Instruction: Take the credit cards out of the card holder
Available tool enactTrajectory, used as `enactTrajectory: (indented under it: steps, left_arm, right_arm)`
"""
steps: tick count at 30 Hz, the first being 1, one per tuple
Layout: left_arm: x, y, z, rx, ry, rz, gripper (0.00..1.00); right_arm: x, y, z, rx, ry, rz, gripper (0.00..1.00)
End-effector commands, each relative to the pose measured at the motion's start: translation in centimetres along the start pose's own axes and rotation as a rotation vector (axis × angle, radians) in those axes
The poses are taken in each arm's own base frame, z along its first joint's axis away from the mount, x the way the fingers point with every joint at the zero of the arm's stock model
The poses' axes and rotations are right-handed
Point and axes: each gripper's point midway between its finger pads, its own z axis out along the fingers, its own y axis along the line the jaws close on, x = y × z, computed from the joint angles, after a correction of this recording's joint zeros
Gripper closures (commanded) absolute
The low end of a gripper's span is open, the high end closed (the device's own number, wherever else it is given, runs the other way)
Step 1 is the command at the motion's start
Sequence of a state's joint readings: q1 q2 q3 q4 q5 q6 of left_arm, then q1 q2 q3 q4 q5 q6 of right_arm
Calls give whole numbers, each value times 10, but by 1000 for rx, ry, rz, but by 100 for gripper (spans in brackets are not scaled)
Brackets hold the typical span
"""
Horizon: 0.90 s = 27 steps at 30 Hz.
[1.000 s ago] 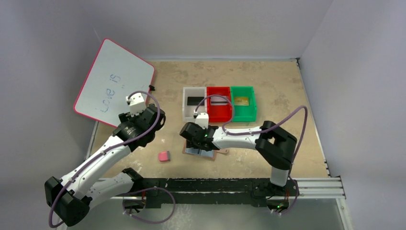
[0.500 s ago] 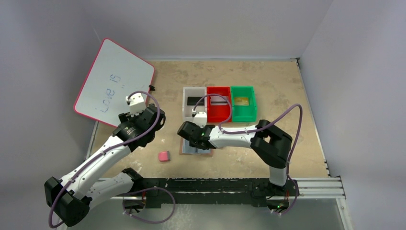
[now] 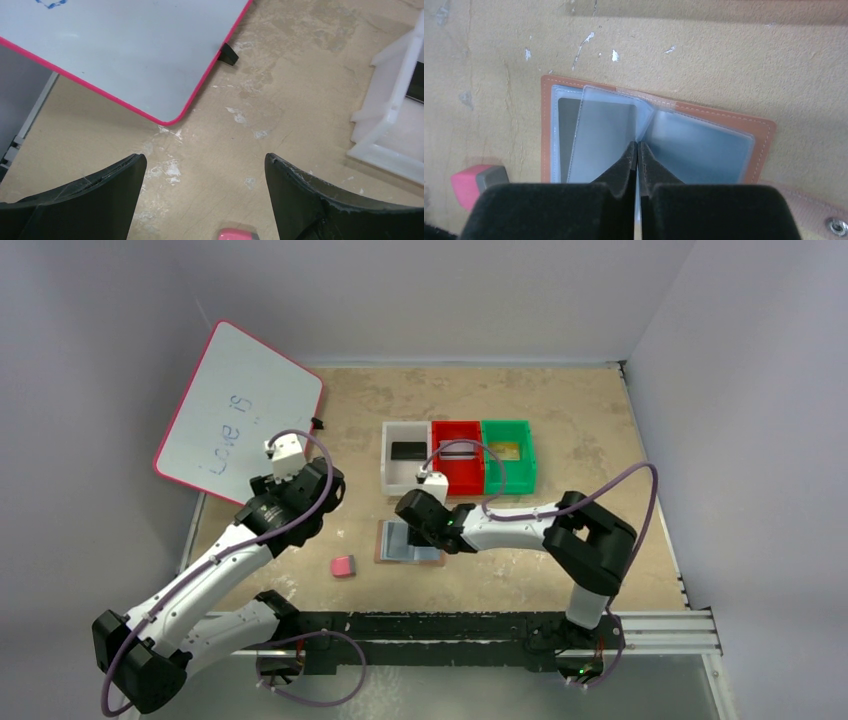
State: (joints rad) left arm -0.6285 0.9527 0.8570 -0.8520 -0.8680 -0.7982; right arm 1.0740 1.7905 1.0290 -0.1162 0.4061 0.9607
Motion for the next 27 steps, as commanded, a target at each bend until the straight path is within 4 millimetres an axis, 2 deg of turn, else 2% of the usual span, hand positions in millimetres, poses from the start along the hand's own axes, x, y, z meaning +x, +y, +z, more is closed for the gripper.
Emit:
enactTrajectory:
  steps: [1, 6, 12, 14, 19, 27]
  left_arm:
    - [-11, -20, -10, 131, 6, -55, 11]
    - [2, -62, -25, 374, 76, -174, 12]
    - [37, -126, -46, 690, 252, -289, 17]
    - [48, -141, -50, 754, 308, -306, 21]
    - [65, -162, -52, 819, 379, -338, 24]
    - [97, -183, -53, 795, 420, -285, 27]
  right_arm:
    - [11, 2, 3, -178, 63, 32, 100]
    - [20, -6, 7, -286, 106, 110, 100]
    - [35, -24, 14, -262, 132, 167, 100]
    - [39, -28, 15, -254, 138, 182, 100]
    - [45, -37, 17, -230, 144, 204, 100]
    - [49, -46, 19, -206, 141, 238, 100]
